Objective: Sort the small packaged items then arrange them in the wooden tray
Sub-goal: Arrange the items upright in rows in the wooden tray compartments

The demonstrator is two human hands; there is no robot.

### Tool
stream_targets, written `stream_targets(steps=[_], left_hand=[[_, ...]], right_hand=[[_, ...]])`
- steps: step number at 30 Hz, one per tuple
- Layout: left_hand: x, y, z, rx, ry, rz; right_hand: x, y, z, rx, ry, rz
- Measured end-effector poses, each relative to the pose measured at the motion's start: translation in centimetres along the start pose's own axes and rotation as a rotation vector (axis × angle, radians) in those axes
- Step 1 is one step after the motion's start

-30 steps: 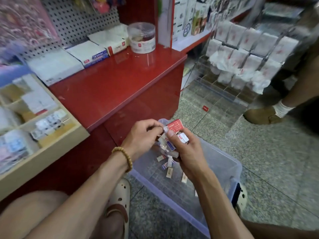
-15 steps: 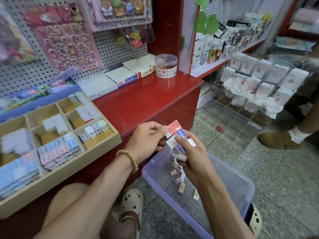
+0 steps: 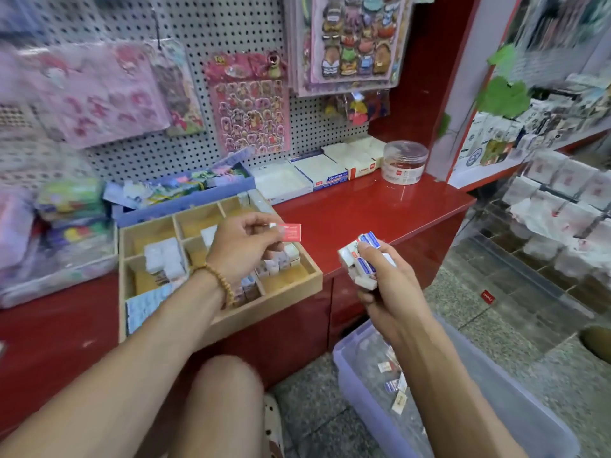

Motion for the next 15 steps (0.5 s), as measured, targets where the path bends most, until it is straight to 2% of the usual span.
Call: stream_targets(steps=[7,11,15], left_hand=[[-6.9,-5.2,0.6,-0.576,0.172,0.054],[-10.1,-5.3,-0.3,-0.914,0.24,-0.022],[-12.9,-5.3,-1.6,-1.06,0.248,-0.069]], right_hand=[[-3.0,4.3,-0.2,0.058,0.004,-0.064],[-4.5,5.8,0.6,0.005,0.053,-0.071],[-5.6,6.8,1.0,0.025,0.066,-0.09]])
Point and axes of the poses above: each hand's wrist, its own x-axis away from the middle knuckle, its own y-axis out of the palm, z = x × y, the point moved 5 cm from there along -x, towards the middle knuckle, and after that the axes turned 10 degrees about x, right-handed, at the moved point
